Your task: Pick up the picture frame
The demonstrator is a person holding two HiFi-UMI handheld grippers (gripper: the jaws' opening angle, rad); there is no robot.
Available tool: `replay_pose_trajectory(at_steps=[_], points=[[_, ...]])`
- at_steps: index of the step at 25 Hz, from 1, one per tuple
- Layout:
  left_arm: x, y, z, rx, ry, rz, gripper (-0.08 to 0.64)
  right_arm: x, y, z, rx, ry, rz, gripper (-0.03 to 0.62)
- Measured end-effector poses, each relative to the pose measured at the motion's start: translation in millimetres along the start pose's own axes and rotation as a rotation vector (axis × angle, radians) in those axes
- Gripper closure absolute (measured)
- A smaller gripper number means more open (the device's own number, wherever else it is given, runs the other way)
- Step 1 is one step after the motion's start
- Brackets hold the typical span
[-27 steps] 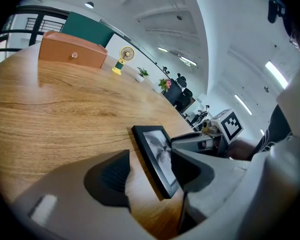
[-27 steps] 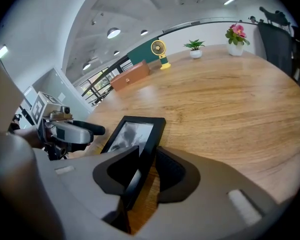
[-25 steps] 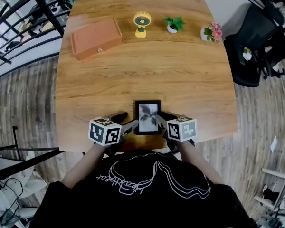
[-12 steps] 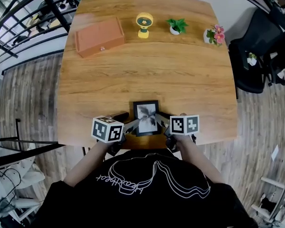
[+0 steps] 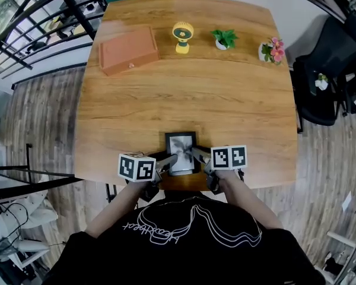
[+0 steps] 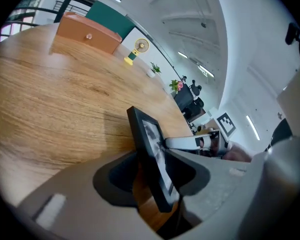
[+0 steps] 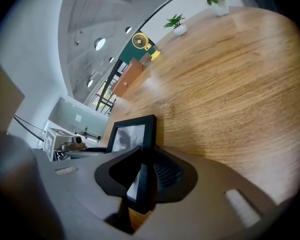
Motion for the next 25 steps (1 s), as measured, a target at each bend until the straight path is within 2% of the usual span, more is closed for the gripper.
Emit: replay_pose_trajectory(at_steps=[4, 7, 11, 15, 17, 20, 25], points=[[1.4, -2.8, -1.8, -0.038, 0.006, 0.007, 0.42, 0.9, 0.7, 1.6, 0.002, 0.023, -0.027, 0.491], [3.6, -6.9, -2.8, -0.085, -0.017, 0.003, 0.427, 1.7, 1.0, 1.7, -0.007, 0.025, -0.046, 0.491], [0.6, -2.6, -1.0, -0.091, -0.032, 0.016, 0.436, 2.6, 3.3, 1.3, -0.041, 0.034, -0.06, 0.488], [-1.6, 2.7, 5.3, -0.137, -0.078, 0.061, 0.45, 1.3, 3.8, 1.5, -0.083, 0.034, -0.085, 0.482], [-1.6, 5.5, 11.0, -0.147, -0.099, 0.094, 0.46, 0.4, 3.6, 2.2, -0.102, 0.049, -0.104, 0.463], [0.1, 9.9, 20.9, -0.122, -0.112, 0.132, 0.464, -2.7, 3.3, 3.0, -0.134, 0.06, -0.125, 0.429], [0.8, 15.7, 34.2, -0.109, -0.131, 0.187, 0.479, -15.3, 6.2, 6.1, -0.186, 0.028, -0.105, 0.348]])
Point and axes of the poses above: the fingertips, and each gripper's own axes: x forward along the fingers, z to its right, y out of its top, the point moved 6 cm from there along -x, backward along the fingers, and after that the axes turned 7 degrees about -z, right-handed, at the moved point
